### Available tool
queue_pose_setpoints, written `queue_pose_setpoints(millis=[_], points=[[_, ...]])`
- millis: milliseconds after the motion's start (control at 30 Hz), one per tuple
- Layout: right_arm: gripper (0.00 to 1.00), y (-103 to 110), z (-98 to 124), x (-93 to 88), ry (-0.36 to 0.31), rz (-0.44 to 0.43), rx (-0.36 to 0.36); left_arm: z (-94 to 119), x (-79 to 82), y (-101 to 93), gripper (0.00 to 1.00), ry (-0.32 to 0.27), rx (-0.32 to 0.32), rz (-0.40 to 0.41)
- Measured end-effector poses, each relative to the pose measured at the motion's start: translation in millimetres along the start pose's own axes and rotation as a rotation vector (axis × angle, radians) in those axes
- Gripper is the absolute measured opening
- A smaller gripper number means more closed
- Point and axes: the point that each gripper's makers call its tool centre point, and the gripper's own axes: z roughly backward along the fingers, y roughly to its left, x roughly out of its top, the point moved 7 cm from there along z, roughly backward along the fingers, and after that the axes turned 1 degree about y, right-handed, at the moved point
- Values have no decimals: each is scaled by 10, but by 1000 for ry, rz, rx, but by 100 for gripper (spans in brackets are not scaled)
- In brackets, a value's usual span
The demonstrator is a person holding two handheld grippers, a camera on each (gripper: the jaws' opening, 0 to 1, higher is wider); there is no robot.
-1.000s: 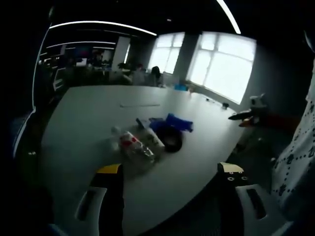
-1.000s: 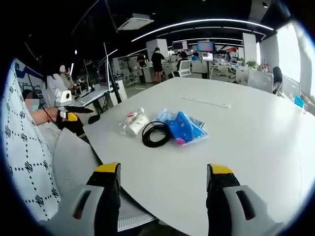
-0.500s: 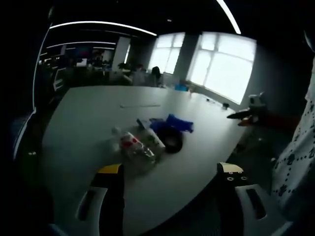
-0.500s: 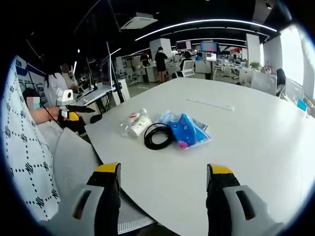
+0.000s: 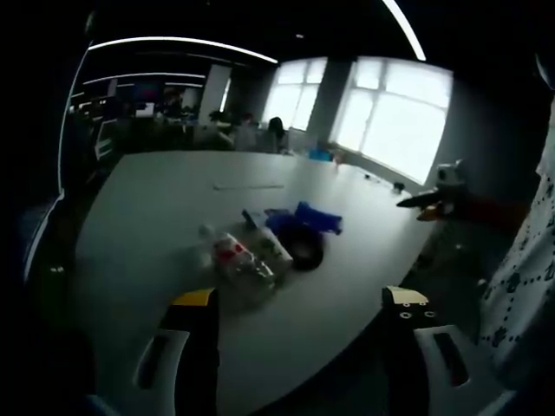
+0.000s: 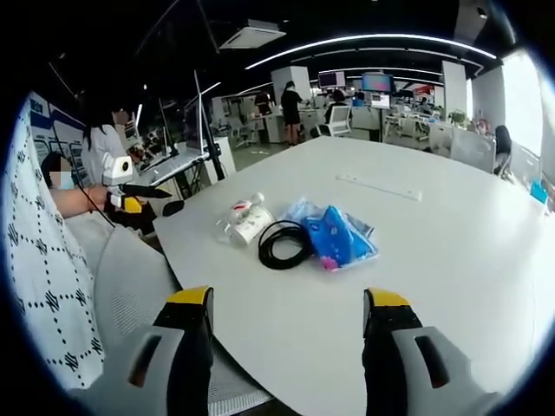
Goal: Arrange the tabletop items into an orderly group along one side of the table until the central work area is clear of visible clutter.
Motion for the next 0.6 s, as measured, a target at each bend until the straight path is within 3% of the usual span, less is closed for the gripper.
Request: queue_pose_setpoints(millis=[600], points=[[68, 53, -241, 205, 8, 49, 55, -16, 6, 18, 73, -5, 6, 9]])
